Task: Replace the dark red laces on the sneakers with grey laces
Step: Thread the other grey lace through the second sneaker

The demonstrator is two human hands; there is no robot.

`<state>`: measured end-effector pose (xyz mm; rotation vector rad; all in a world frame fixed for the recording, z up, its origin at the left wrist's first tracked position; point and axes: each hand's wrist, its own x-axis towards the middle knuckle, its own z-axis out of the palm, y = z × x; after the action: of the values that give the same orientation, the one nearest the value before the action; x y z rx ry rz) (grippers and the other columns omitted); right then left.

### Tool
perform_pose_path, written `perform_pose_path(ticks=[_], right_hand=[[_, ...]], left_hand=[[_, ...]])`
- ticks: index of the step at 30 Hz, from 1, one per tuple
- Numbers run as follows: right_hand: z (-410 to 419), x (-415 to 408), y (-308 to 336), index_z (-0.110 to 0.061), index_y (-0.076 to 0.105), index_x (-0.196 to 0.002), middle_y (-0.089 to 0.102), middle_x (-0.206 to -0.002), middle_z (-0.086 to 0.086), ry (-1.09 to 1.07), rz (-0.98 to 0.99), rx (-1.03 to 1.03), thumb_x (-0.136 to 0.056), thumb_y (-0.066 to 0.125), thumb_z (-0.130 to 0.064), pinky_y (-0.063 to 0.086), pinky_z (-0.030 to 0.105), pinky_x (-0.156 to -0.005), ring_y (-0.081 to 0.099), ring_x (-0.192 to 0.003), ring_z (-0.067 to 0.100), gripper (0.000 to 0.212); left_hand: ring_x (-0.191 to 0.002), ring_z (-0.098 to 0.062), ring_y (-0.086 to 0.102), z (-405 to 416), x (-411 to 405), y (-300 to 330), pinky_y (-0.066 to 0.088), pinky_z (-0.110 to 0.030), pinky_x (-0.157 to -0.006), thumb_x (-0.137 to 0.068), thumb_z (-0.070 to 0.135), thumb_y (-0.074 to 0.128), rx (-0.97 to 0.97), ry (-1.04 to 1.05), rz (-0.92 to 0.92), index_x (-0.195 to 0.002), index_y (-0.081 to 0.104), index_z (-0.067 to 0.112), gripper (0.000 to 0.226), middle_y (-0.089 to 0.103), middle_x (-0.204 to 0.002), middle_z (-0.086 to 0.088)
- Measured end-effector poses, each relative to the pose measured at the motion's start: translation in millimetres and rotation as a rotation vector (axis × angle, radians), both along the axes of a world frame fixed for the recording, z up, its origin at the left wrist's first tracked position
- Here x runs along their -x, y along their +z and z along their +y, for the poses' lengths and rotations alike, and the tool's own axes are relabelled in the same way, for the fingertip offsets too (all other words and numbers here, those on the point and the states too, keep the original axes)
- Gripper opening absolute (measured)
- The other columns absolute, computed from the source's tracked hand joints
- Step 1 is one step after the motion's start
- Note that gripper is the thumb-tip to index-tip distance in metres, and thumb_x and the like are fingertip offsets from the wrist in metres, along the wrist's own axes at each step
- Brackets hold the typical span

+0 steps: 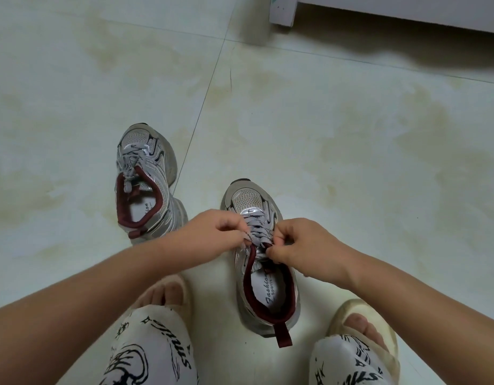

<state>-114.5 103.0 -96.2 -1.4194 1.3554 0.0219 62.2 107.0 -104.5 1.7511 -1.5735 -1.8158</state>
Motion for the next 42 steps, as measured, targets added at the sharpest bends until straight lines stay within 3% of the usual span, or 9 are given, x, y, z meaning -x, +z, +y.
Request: perform_pose_path(ticks=[2,7,12,15,20,27,32,35,42], right_hand=[[-1,0,1,-0.017,0.043,-0.058,0.048,-0.055,-0.001,-0.020,-0.003,-0.015,-0.079,0.058,-0.007,0.039,0.019,-0.044,0.046,-0.049,0.014,0.028],[-6,-1,2,-0.016,0.046,-0.063,0.053,-0.053,0.002,-0.040,0.008,-0.013,-0.081,0.058,-0.009,0.048,0.029,-0.048,0.052,-0.045,0.020,0.022],[0,-5,10,-0.022,0.048,-0.068,0.053,-0.064,-0.007,0.180,0.153,0.163,-0.076,0.070,-0.027,0.040,0.026,-0.057,0.048,-0.059,0.012,0.025],[5,-10,14,-0.024,0.045,-0.077,0.049,-0.070,-0.007,0.308,0.272,0.328,-0.080,0.065,-0.030,0.036,0.030,-0.059,0.047,-0.070,0.019,0.021],[10,-11,11,-0.022,0.050,-0.100,0.058,-0.088,0.002,0.368,0.288,0.443,-0.086,0.053,-0.023,0.039,0.032,-0.065,0.052,-0.082,0.027,0.015],[7,-8,6,-0.027,0.051,-0.083,0.049,-0.064,-0.008,0.216,0.173,0.303,-0.081,0.061,-0.019,0.040,0.028,-0.063,0.046,-0.064,0.015,0.012],[4,-6,2,-0.028,0.050,-0.075,0.049,-0.061,-0.010,0.153,0.111,0.231,-0.080,0.066,-0.019,0.035,0.020,-0.053,0.043,-0.055,0.006,0.019],[4,-7,4,-0.029,0.050,-0.076,0.047,-0.061,-0.011,0.170,0.121,0.251,-0.081,0.065,-0.020,0.033,0.019,-0.052,0.041,-0.055,0.004,0.018],[10,-11,8,-0.024,0.047,-0.082,0.046,-0.063,-0.006,0.248,0.178,0.398,-0.088,0.050,-0.020,0.037,0.031,-0.061,0.045,-0.068,0.021,0.008]], left_hand=[[-0.077,-0.021,0.051,-6,-8,6,0.041,-0.033,-0.077,-0.061,0.028,0.056,-0.010,-0.091,0.037,-0.070,0.069,0.029,0.017,0.063,-0.085,-0.016],[-0.100,-0.029,0.061,-16,-13,10,0.045,-0.044,-0.098,-0.077,0.010,0.070,0.034,-0.234,0.030,-0.073,0.072,0.031,0.022,0.068,-0.097,-0.014],[-0.083,-0.019,0.066,-18,-10,12,0.051,-0.033,-0.088,-0.072,0.005,0.076,0.086,-0.285,-0.030,-0.061,0.068,0.031,0.029,0.071,-0.087,-0.010],[-0.070,-0.009,0.059,-15,-2,7,0.047,-0.022,-0.072,-0.080,0.010,0.069,0.199,-0.257,-0.140,-0.066,0.060,0.028,0.024,0.068,-0.075,-0.002],[-0.051,-0.010,0.039,3,11,-7,0.029,-0.023,-0.050,-0.091,0.013,0.047,0.413,-0.143,-0.286,-0.075,0.040,0.021,0.019,0.046,-0.056,0.005],[-0.058,-0.012,0.044,5,6,-8,0.034,-0.030,-0.060,-0.090,0.016,0.046,0.494,-0.302,-0.426,-0.105,0.048,0.021,0.015,0.047,-0.062,0.006],[-0.077,-0.015,0.061,-9,-11,2,0.045,-0.025,-0.076,-0.078,0.014,0.071,0.227,-0.220,-0.205,-0.067,0.059,0.025,0.020,0.068,-0.081,-0.004],[-0.061,-0.015,0.055,-7,-5,-2,0.048,-0.028,-0.066,-0.080,0.008,0.068,0.164,-0.039,-0.091,-0.066,0.056,0.019,0.022,0.061,-0.064,-0.002],[-0.050,-0.009,0.032,6,21,-5,0.024,-0.022,-0.049,-0.085,0.009,0.048,0.538,-0.047,-0.392,-0.067,0.031,0.022,0.028,0.039,-0.054,0.005]])
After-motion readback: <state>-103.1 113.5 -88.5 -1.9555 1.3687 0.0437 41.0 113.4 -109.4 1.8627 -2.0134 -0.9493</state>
